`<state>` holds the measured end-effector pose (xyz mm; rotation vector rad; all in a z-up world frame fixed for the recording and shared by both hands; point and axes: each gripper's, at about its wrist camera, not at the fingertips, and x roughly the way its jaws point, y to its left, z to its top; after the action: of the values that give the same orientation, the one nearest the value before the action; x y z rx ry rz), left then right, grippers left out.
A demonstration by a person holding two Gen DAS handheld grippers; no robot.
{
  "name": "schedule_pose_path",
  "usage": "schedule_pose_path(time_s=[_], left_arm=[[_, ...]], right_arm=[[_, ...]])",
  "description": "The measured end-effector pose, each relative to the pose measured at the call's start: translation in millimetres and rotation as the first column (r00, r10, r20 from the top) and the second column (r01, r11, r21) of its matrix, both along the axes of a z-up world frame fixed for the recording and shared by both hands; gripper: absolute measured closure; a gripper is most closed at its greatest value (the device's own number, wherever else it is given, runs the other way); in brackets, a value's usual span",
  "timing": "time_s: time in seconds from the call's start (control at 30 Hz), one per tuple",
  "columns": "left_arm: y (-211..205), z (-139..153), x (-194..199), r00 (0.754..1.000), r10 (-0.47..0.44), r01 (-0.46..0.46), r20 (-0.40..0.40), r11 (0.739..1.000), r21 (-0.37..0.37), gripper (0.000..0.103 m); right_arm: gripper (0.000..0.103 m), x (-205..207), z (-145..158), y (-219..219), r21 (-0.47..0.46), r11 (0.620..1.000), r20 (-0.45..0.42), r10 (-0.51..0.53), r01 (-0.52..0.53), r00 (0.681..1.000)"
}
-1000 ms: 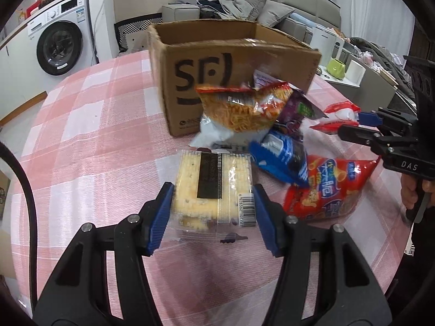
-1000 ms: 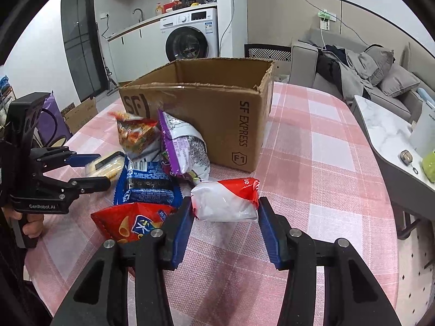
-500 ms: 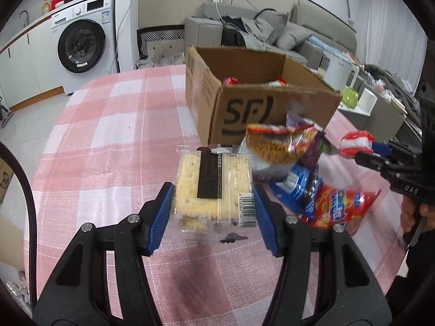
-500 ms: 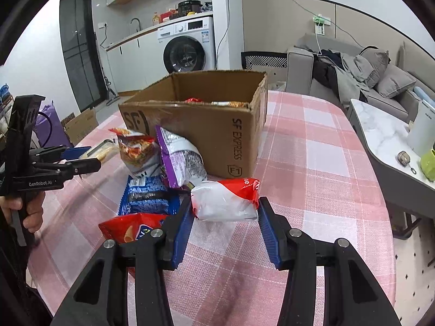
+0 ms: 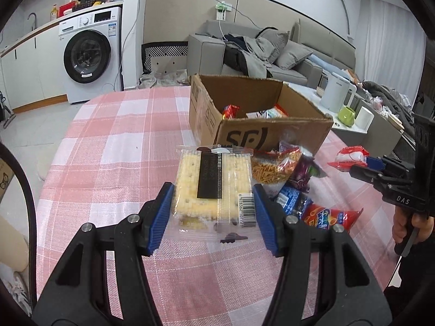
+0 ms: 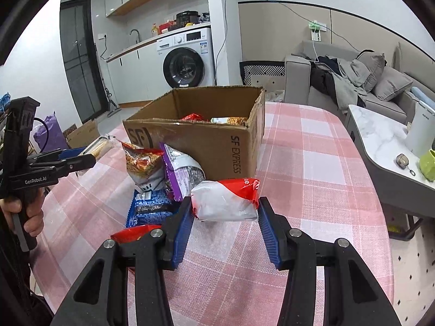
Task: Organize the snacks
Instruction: 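Lift both held packs and carry them over the cardboard box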
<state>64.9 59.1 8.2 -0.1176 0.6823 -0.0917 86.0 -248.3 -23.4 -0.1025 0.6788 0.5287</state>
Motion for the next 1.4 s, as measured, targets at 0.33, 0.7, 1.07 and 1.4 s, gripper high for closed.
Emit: schedule_pose_path(time_s=[0.33, 0.7, 1.07, 1.4], left_arm=[[-2, 23, -13, 0.998, 0.008, -0.007, 0.064, 1.000, -0.015, 0.048], [-14, 42, -11, 0.994, 0.009, -0.008, 0.106, 1.000, -0.011, 0.048], [-34, 69, 13, 0.988, -0.009, 0.007, 0.152, 1.000, 0.012, 0.048], [-42, 78, 46, 0.989, -0.016, 0.012, 0.149, 1.000, 0.025, 0.048]], right_arm=[[0.055, -6, 15, -4, 0.046, 0.999, 0.042, -0.005, 0.003, 0.999], [0.055, -10, 34, -4, 0.089, 0.996, 0.086, -0.015, 0.007, 0.996], [0.055, -1, 60, 10, 0.094, 0.995, 0.126, 0.013, -0.025, 0.992], [0.055, 20, 67, 26, 0.091, 0.994, 0.127, 0.044, -0.056, 0.991]])
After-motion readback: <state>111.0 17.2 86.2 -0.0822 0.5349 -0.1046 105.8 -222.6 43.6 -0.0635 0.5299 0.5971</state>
